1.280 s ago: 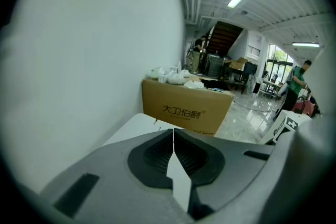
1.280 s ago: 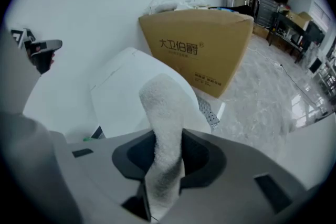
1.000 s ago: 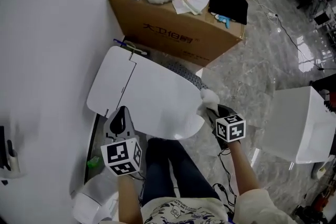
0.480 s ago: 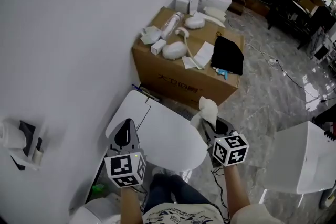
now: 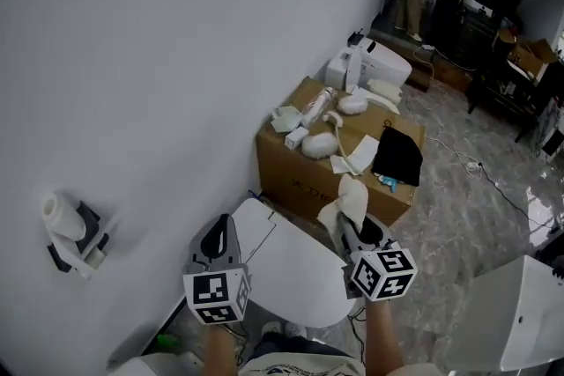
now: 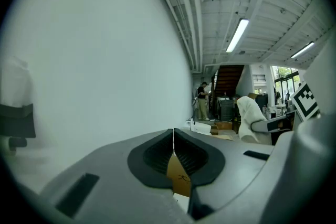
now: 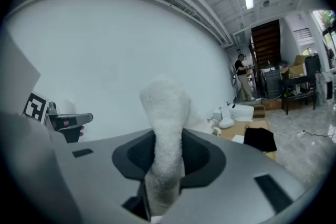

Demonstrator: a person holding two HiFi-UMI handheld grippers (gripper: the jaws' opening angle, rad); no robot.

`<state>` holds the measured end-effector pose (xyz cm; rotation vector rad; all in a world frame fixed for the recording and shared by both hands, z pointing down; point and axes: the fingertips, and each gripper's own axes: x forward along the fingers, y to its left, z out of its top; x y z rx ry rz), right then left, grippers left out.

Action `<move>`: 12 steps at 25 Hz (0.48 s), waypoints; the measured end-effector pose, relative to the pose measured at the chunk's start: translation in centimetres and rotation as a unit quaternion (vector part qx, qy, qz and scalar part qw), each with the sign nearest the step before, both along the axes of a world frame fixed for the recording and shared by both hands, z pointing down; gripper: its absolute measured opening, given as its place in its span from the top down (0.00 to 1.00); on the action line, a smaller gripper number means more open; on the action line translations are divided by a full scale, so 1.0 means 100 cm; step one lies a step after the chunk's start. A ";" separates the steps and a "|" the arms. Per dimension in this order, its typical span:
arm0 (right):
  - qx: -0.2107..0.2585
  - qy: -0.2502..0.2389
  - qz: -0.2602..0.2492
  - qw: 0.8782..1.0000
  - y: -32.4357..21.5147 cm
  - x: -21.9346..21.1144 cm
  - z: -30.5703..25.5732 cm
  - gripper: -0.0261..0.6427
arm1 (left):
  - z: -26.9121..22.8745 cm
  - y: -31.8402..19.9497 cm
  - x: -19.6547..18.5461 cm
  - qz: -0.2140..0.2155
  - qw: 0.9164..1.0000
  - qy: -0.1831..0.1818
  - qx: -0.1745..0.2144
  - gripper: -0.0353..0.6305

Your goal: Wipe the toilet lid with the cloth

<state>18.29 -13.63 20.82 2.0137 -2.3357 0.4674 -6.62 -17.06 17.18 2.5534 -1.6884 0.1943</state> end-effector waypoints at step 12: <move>0.063 0.002 0.003 0.998 0.006 -0.027 -0.052 0.80 | -0.040 0.017 -0.034 -0.030 0.998 0.015 0.044 0.93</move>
